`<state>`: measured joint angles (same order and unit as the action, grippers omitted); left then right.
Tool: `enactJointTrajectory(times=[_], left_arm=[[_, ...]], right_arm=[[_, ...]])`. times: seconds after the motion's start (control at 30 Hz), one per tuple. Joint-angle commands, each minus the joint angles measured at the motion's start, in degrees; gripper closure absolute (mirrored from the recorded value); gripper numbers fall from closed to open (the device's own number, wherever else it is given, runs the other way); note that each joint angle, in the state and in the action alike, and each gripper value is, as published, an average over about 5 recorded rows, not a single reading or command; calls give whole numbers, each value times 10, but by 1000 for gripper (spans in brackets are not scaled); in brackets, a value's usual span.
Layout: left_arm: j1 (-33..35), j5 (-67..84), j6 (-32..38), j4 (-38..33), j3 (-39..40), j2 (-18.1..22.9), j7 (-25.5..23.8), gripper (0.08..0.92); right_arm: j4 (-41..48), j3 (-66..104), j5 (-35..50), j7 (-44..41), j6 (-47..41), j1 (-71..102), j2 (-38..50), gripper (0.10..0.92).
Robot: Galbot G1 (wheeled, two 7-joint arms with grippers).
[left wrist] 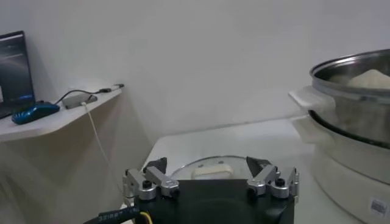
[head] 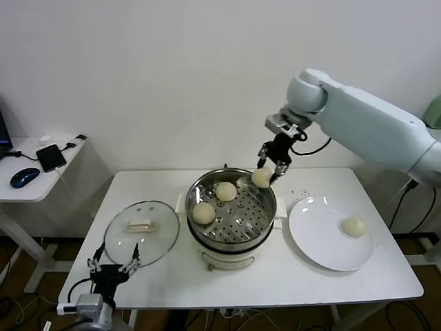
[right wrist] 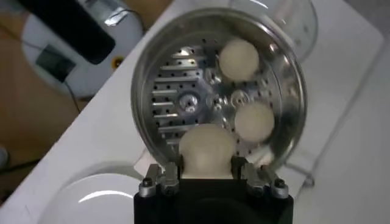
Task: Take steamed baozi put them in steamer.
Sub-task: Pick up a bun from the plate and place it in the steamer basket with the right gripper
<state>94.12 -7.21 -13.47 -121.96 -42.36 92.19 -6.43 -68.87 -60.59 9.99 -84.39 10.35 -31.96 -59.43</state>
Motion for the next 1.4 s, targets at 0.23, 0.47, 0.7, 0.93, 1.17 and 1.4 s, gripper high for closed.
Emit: enactJointTrajectory(times=[0.23, 0.47, 0.7, 0.93, 1.17, 1.4], left_arm=[[-1, 0, -1, -8, 3, 28, 0, 177], [-8, 4, -2, -1, 2, 28, 0, 177], [-11, 7, -3, 2, 0, 28, -1, 177], [-14, 9, -3, 5, -2, 28, -1, 177], [-17, 10, -3, 8, -1, 28, 0, 177], [-20, 10, -4, 11, 0, 28, 0, 177]], right_arm=[[-75, -95, -187, 147, 332, 25, -58, 491], [-89, -87, -226, 155, 320, 58, -87, 491], [-78, -78, -239, 146, 312, 82, -117, 491], [-86, -80, -236, 128, 297, 88, -118, 491], [-99, -85, -205, 91, 261, 86, -108, 490], [-99, -84, -172, 109, 202, 78, -103, 366]])
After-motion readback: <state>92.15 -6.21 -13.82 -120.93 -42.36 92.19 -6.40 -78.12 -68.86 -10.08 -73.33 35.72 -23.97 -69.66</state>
